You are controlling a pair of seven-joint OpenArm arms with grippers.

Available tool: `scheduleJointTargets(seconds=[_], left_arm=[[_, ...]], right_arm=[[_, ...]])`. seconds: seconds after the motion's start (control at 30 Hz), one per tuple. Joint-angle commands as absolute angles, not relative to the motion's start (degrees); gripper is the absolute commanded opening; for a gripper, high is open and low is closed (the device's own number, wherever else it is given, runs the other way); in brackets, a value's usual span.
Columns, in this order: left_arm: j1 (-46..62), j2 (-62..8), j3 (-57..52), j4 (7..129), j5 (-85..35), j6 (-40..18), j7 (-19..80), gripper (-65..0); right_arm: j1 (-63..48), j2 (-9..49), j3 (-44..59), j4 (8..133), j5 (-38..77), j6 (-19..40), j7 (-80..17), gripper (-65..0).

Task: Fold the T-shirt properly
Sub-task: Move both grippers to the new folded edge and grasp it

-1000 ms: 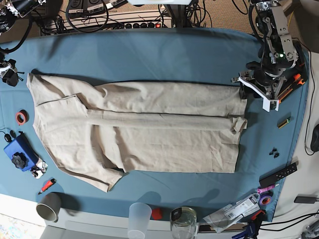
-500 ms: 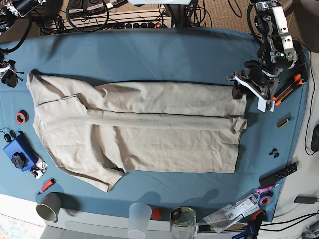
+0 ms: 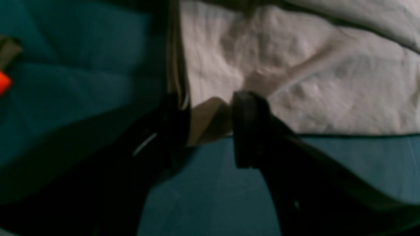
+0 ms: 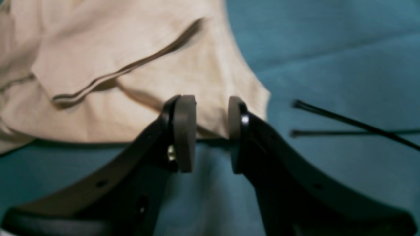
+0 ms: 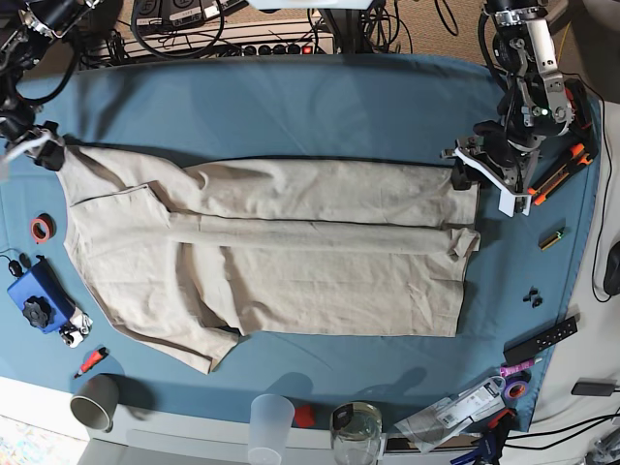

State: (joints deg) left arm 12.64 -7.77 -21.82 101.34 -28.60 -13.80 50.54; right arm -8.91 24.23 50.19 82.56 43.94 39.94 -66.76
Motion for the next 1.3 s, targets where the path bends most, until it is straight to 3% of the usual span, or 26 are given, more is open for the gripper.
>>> scheduleJointTargets(seconds=[0.0, 0.27, 0.53, 0.7, 0.87, 1.03, 1.27], left_arm=[[12.23, -8.08, -21.87, 102.21, -29.21, -14.2, 50.15, -40.8], [12.23, -8.12, -21.89, 102.21, -29.19, -15.0, 50.15, -40.8], [12.23, -8.12, -21.89, 102.21, -29.69, -15.84, 50.43, -40.8], [12.25, -8.1, -21.89, 102.24, -33.26, -16.86, 52.73, -40.8], [12.25, -8.12, -21.89, 102.26, -33.28, -16.88, 52.73, -40.8], [12.23, -8.12, -21.89, 102.28, -33.71, -17.1, 52.69, -40.8], [12.21, -8.12, -21.89, 102.28, -33.69, -17.08, 52.53, -40.8]], right_arm=[[-8.58, 25.82, 49.89, 83.44, 43.2, 40.0, -64.45, -47.8], [-8.56, 26.92, 50.46, 83.48, 43.09, 40.0, -66.41, -42.0], [-8.56, 29.91, 52.66, 83.5, 38.09, 40.0, -61.82, -42.0], [-8.54, 29.17, 52.47, 83.02, 33.56, 36.51, -59.48, -42.0], [-8.36, 29.08, 52.47, 76.29, 32.73, 36.42, -56.73, -42.0], [-6.26, 29.06, 52.45, 68.34, 36.58, 40.0, -60.82, -42.0], [-5.87, 29.06, 52.45, 67.37, 46.04, 40.0, -66.78, -42.0]])
